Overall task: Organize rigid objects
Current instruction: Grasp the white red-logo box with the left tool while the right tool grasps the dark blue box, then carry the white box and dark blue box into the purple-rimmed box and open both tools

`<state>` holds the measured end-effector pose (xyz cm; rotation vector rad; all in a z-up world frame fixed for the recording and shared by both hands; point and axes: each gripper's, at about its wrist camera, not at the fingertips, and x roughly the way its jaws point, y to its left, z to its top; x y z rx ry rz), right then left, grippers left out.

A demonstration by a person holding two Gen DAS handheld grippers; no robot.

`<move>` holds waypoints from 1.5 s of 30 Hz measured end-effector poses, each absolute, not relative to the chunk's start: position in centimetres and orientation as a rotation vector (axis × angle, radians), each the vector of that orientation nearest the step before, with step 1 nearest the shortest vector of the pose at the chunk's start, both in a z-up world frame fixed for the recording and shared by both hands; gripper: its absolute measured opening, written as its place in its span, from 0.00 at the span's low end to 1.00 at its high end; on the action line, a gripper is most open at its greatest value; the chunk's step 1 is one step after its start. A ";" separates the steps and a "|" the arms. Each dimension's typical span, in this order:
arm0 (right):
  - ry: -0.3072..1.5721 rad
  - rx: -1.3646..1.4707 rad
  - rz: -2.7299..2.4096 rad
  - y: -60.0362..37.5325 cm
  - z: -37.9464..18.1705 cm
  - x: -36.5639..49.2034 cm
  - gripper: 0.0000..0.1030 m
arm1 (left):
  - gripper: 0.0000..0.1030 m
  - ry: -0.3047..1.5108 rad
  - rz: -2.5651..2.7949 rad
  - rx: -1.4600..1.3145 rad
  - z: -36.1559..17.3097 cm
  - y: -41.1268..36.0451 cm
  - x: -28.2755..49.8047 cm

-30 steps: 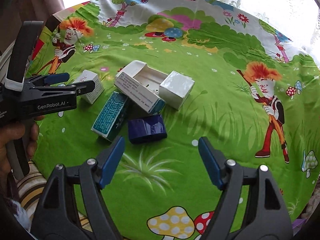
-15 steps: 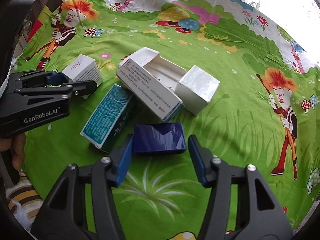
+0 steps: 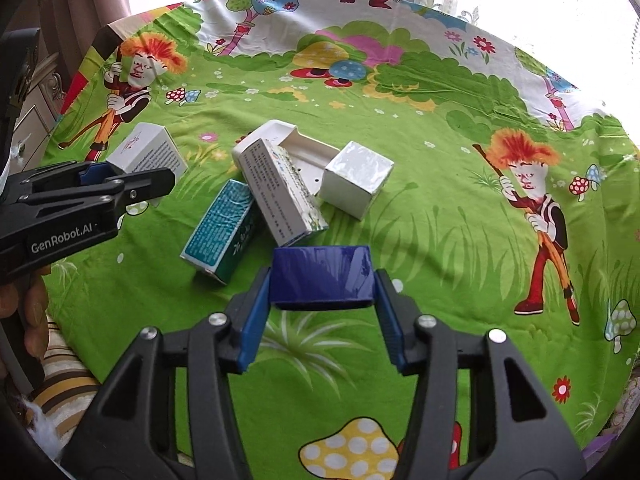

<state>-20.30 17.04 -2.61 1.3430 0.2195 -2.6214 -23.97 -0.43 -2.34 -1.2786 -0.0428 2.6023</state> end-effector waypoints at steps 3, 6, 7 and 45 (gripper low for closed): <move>0.195 1.316 -2.647 17.7 -1.4 -19.1 0.52 | 0.41 -0.034 2.578 -1.254 -1.4 0.8 -22.5; 0.176 1.297 -2.677 18.7 -0.3 -17.7 0.52 | 0.41 -0.025 2.555 -1.232 -0.4 2.1 -21.2; 0.163 1.293 -2.685 19.1 0.0 -17.3 0.52 | 0.41 -0.023 2.544 -1.223 -0.1 2.6 -20.7; -0.417 1.459 -3.124 50.6 0.6 8.2 0.53 | 0.41 0.381 1.874 -1.052 3.5 29.4 -1.8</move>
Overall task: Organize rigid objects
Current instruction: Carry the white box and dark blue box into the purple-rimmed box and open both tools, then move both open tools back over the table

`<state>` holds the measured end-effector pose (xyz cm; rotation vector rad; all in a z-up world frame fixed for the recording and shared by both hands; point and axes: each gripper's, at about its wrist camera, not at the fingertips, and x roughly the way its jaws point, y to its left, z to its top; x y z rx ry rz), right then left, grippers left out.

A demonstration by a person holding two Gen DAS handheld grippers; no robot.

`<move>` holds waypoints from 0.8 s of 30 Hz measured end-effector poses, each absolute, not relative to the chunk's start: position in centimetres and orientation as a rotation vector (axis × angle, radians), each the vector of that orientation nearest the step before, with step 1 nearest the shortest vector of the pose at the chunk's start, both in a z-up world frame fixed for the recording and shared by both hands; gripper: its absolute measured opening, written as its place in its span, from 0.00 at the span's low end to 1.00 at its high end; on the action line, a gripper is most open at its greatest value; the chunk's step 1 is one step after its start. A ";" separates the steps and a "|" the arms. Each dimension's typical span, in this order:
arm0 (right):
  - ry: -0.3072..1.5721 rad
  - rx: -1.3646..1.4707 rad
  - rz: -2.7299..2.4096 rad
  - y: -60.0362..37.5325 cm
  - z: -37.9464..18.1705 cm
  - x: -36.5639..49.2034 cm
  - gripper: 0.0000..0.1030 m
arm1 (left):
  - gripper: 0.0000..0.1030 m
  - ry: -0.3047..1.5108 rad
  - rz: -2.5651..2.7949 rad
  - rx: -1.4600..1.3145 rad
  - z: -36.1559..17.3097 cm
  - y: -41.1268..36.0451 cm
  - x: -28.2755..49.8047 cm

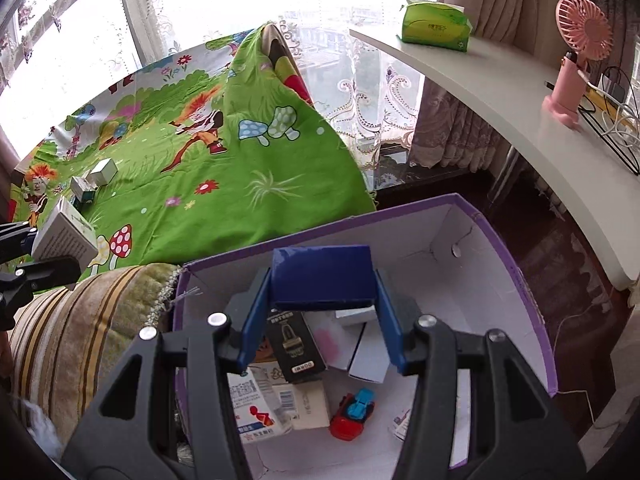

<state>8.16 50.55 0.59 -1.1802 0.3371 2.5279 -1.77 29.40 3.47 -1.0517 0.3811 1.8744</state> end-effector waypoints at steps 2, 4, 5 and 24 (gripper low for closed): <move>0.353 -1.172 2.501 51.7 0.6 9.0 0.53 | 0.42 0.392 1.822 -1.033 3.6 30.2 -0.9; 0.365 -1.168 2.477 52.5 0.8 9.5 0.55 | 0.47 0.399 1.781 -1.020 3.6 31.0 -0.2; 0.363 -1.159 2.463 52.9 0.9 9.8 0.62 | 0.51 0.408 1.777 -1.012 3.6 31.3 0.0; 0.352 -1.159 2.449 52.2 1.4 9.2 0.73 | 0.62 0.371 1.845 -0.977 4.5 29.7 -0.9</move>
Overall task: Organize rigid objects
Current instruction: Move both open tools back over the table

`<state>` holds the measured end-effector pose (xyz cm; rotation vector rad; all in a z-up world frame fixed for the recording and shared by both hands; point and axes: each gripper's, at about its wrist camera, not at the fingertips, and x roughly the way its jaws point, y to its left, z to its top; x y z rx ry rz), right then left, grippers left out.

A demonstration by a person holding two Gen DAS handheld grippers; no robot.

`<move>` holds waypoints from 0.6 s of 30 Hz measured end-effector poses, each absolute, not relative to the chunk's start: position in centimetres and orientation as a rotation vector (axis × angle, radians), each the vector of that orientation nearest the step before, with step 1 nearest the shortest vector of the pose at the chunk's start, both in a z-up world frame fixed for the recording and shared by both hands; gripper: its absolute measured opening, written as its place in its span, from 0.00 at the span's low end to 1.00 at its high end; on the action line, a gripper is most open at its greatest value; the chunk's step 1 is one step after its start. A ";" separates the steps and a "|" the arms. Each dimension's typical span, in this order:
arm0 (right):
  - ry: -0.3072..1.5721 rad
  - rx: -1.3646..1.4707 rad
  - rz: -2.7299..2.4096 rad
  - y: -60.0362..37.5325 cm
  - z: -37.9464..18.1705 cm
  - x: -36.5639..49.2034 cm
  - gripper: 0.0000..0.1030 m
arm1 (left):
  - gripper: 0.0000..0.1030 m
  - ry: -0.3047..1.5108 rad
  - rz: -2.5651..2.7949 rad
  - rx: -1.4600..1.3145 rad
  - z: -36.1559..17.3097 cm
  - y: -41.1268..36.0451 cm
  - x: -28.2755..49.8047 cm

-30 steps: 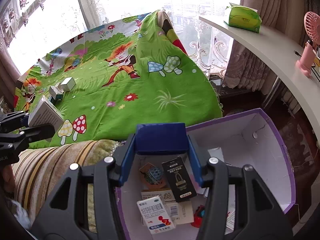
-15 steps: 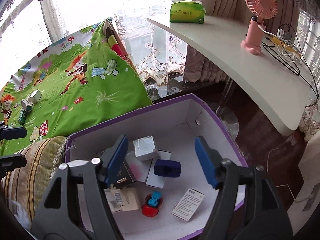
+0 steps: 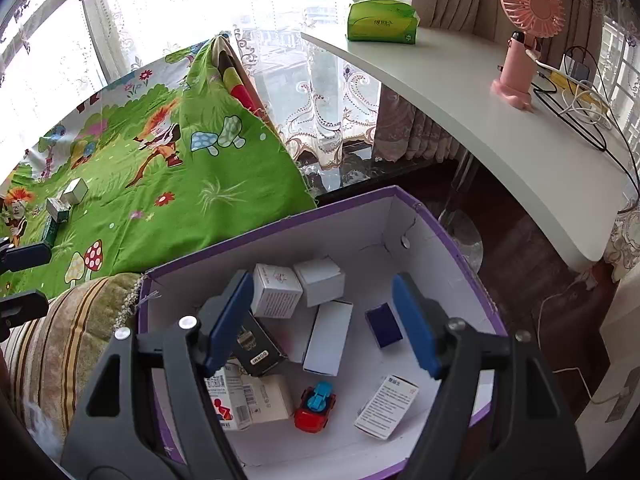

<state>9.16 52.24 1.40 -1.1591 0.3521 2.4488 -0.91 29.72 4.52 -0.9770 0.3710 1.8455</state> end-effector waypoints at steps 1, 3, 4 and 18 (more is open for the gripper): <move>0.351 -1.161 2.452 52.1 1.5 9.0 0.73 | 0.62 0.371 1.853 -0.975 4.6 29.6 -1.1; 0.349 -1.163 2.459 51.8 1.7 8.8 0.73 | 0.62 0.378 1.872 -0.967 4.9 29.1 -1.4; 0.348 -1.162 2.462 51.6 1.8 8.5 0.73 | 0.62 0.383 1.880 -0.963 5.0 28.9 -1.6; 0.225 -1.207 2.593 45.5 3.6 1.7 0.74 | 0.62 0.386 2.139 -0.974 6.8 21.7 -10.1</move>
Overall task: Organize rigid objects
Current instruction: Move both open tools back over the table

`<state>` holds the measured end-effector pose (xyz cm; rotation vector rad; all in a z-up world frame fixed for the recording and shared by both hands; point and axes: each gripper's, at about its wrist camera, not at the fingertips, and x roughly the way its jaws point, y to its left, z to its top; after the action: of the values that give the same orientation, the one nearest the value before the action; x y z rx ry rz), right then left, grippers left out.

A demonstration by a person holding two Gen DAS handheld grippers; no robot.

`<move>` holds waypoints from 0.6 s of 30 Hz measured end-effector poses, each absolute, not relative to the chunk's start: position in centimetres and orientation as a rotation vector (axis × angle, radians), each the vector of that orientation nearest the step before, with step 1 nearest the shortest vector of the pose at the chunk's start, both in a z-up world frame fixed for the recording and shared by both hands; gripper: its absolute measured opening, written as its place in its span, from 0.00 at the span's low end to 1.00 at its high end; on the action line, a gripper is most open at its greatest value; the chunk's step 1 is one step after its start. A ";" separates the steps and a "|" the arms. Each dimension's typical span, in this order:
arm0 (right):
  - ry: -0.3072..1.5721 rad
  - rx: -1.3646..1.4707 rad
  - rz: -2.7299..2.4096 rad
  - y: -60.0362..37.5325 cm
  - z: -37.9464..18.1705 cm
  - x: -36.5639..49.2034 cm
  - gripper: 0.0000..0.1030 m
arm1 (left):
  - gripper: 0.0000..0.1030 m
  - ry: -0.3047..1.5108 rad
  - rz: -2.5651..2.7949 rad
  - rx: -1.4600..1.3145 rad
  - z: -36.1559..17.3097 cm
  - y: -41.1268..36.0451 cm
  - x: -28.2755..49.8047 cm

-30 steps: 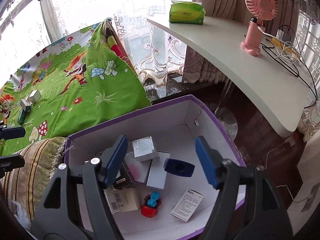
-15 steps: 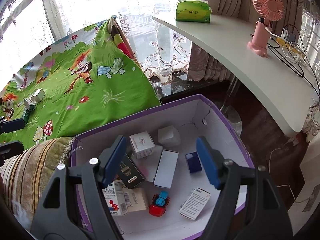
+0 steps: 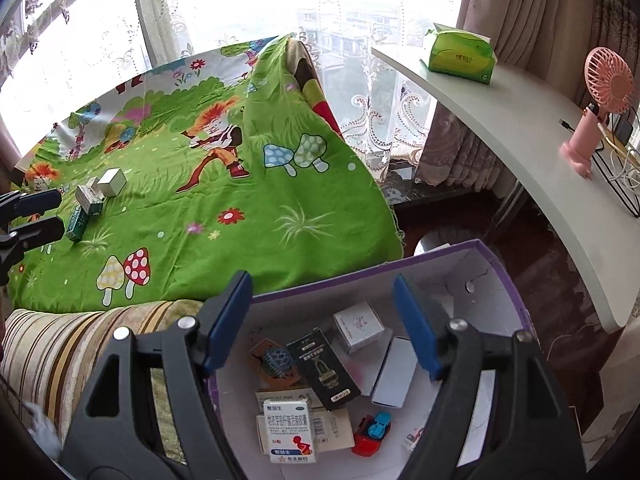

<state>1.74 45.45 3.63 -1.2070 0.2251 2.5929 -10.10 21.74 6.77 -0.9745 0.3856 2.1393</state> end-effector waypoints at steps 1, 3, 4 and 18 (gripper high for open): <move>0.213 -1.214 2.602 44.9 3.7 1.1 0.74 | 0.62 0.385 2.174 -0.980 6.7 20.9 -11.1; 0.192 -1.225 2.620 43.9 3.7 -0.2 0.74 | 0.62 0.373 2.252 -1.000 6.4 19.0 -13.3; 0.184 -1.231 2.631 43.3 3.7 -0.8 0.74 | 0.62 0.364 2.295 -1.016 6.1 18.0 -14.4; 0.065 -1.328 2.787 35.0 3.2 -10.6 0.74 | 0.62 0.120 2.577 -1.346 -1.6 7.0 -23.3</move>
<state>-10.56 34.96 3.19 -1.3278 0.0645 2.7866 -23.33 7.00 -1.63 -1.3463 0.1200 2.5771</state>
